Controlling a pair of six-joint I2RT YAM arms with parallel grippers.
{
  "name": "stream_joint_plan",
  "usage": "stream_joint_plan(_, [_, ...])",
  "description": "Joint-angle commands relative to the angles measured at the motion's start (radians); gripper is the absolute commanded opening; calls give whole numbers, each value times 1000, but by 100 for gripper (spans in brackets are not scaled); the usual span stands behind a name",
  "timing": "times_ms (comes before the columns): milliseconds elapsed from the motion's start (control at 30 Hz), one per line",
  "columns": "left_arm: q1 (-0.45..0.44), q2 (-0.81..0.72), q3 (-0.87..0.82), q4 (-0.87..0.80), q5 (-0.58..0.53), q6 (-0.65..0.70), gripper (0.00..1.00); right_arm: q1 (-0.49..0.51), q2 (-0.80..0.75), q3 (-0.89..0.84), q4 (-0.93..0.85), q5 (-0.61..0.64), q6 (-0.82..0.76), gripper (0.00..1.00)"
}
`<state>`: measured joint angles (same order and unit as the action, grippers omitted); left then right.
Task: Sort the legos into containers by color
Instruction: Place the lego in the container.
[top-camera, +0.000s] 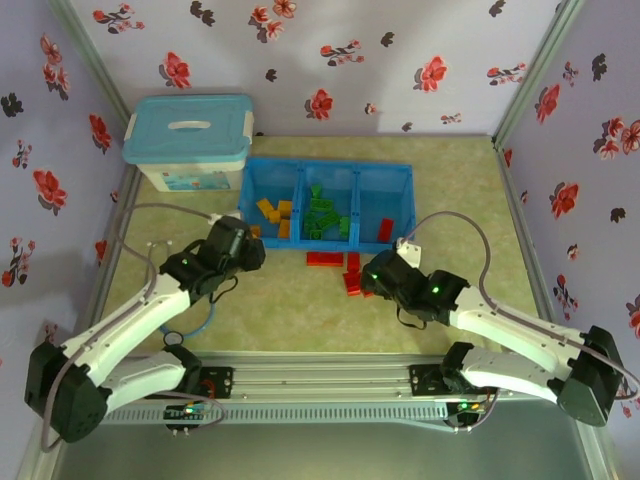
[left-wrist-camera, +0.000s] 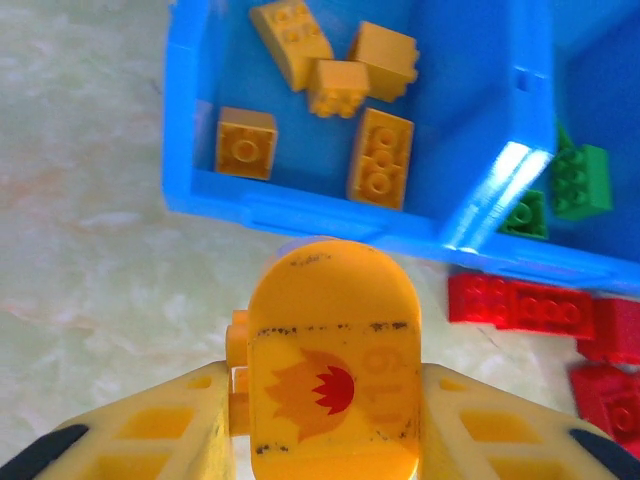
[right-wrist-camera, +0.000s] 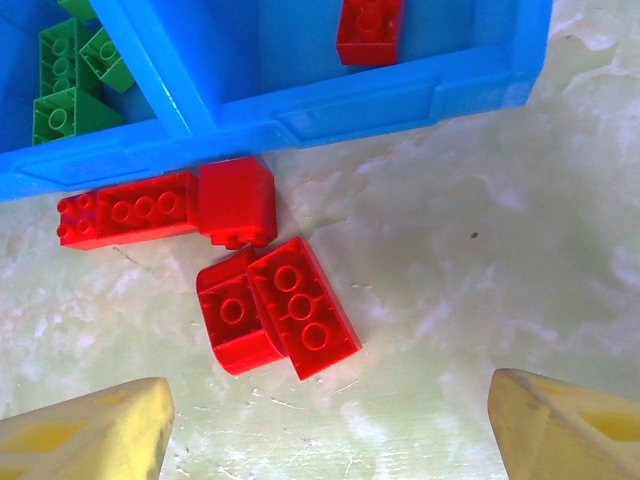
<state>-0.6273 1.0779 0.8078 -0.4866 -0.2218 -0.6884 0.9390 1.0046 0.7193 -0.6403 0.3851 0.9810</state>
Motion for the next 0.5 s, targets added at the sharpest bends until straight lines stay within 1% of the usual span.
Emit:
stream_joint_plan(0, [56, 85, 84, 14, 64, 81, 35, 11, 2, -14, 40, -7, 27, 82])
stream_joint_plan(200, [127, 249, 218, 52, 114, 128, 34, 23, -6, -8, 15, -2, 25, 82])
stream_joint_plan(467, [175, 475, 416, 27, 151, 182, 33, 24, -42, -8, -15, 14, 27, 82])
